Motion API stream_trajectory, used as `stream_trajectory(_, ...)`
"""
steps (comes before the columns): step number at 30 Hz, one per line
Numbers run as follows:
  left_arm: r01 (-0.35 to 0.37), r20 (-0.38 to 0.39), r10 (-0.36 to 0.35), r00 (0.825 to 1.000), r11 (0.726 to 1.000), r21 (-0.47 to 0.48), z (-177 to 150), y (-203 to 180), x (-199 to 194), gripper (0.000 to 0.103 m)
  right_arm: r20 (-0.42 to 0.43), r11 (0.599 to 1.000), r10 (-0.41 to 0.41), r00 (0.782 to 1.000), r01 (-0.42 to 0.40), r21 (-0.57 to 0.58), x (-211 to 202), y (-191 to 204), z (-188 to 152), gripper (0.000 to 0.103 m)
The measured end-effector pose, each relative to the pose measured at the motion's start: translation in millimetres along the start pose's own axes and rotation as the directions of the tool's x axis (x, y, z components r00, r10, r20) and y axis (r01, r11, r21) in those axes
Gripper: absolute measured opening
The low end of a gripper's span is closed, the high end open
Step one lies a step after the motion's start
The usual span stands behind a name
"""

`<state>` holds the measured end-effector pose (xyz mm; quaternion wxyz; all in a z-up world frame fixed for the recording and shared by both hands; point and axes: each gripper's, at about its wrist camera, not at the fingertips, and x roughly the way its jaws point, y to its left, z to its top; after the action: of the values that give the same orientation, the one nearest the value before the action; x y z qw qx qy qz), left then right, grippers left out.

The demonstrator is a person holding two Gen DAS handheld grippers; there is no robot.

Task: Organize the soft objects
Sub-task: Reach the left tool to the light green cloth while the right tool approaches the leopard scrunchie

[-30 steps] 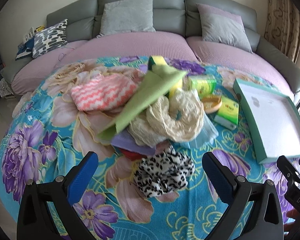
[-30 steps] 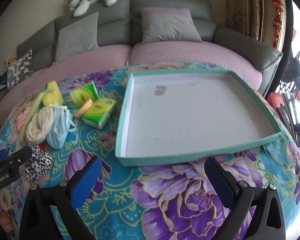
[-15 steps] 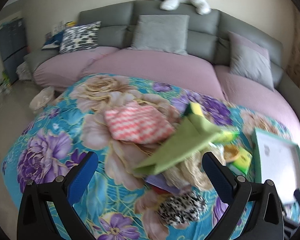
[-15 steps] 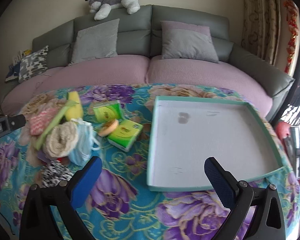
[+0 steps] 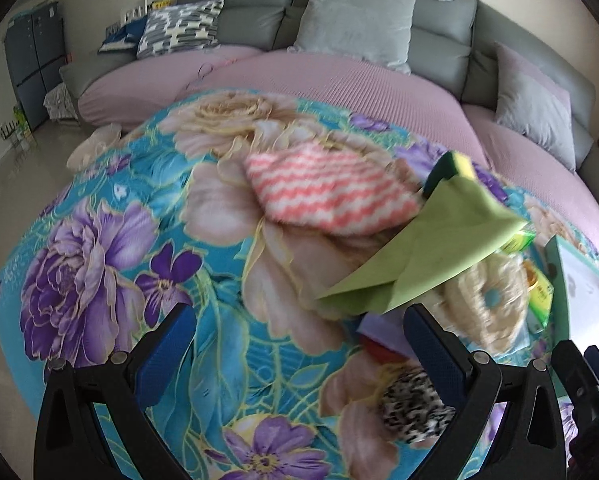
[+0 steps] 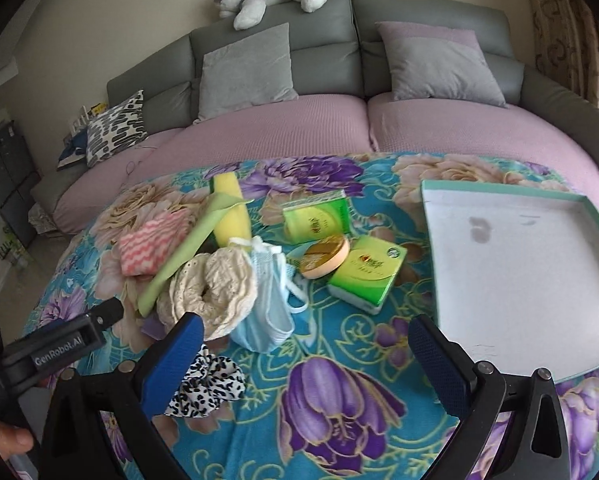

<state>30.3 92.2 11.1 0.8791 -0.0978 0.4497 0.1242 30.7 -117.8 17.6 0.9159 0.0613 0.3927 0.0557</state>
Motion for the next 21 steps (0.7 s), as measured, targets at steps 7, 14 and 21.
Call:
stream_trajectory(7, 0.018, -0.011, -0.018, 1.000, 1.000, -0.025, -2.4, 8.6, 1.9, 0.103, -0.039, 0.999, 0.013, 0.999, -0.014, -0.040, 15.0, 15.0, -11.3, 0.103)
stream_trajectory(14, 0.053, -0.016, -0.053, 0.998, 0.998, 0.014, 4.7, -5.1, 13.5, 0.103, -0.058, 0.999, 0.031, 0.998, -0.030, 0.013, 22.4, 5.3, -10.6, 0.103)
stream_trajectory(21, 0.119, 0.047, -0.126, 0.991, 0.984, 0.131, 22.4, -37.2, -2.1, 0.103, -0.048, 1.000, 0.021, 0.999, -0.020, 0.020, 24.0, -1.3, 0.5, 0.103)
